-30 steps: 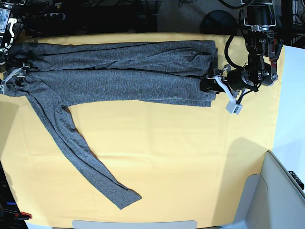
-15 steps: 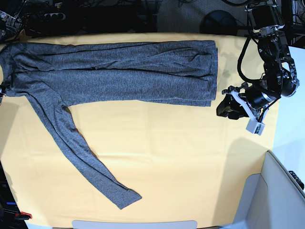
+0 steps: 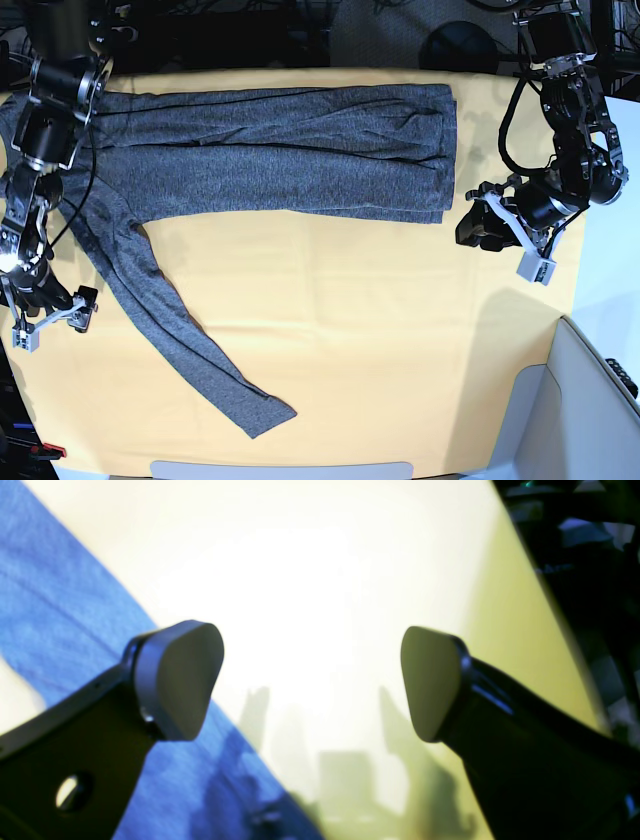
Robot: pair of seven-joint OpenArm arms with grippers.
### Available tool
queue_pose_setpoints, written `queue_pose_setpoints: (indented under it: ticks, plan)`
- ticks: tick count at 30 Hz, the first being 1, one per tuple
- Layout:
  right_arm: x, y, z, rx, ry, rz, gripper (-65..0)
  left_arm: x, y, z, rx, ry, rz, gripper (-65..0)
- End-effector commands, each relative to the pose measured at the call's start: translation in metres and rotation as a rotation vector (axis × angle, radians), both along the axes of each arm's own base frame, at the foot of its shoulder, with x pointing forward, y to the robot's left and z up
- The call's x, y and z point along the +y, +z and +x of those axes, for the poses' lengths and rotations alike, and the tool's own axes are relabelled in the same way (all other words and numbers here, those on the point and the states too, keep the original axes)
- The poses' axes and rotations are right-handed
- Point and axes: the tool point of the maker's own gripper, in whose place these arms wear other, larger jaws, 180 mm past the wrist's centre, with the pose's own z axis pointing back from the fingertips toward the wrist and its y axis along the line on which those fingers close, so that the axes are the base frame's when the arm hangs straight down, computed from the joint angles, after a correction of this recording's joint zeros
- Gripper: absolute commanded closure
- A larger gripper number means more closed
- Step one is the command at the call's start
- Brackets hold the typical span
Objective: Fold the T-shirt properly
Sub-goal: 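Move the right gripper to the hanging sleeve and grasp its cuff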
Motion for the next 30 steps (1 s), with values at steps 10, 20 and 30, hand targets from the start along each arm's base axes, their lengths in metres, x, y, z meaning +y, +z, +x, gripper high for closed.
queue_pose_setpoints:
  ticks: [10, 20, 30]
  plan:
    - [0.016, -0.010, 0.034, 0.017, 0.022, 0.216, -57.7, 0.002, 0.014, 0.008, -0.055, 0.002, 0.002, -27.7]
    - [0.057, -0.055, 0.024, 0.103, 0.051, 0.293, -57.7, -0.005, 0.012, 0.008, -0.053, 0.001, -0.022, -27.7]
    - [0.076, -0.074, 0.016, 0.139, 0.073, 0.310, -57.8, -0.007, 0.010, 0.007, -0.047, 0.000, -0.028, -27.7]
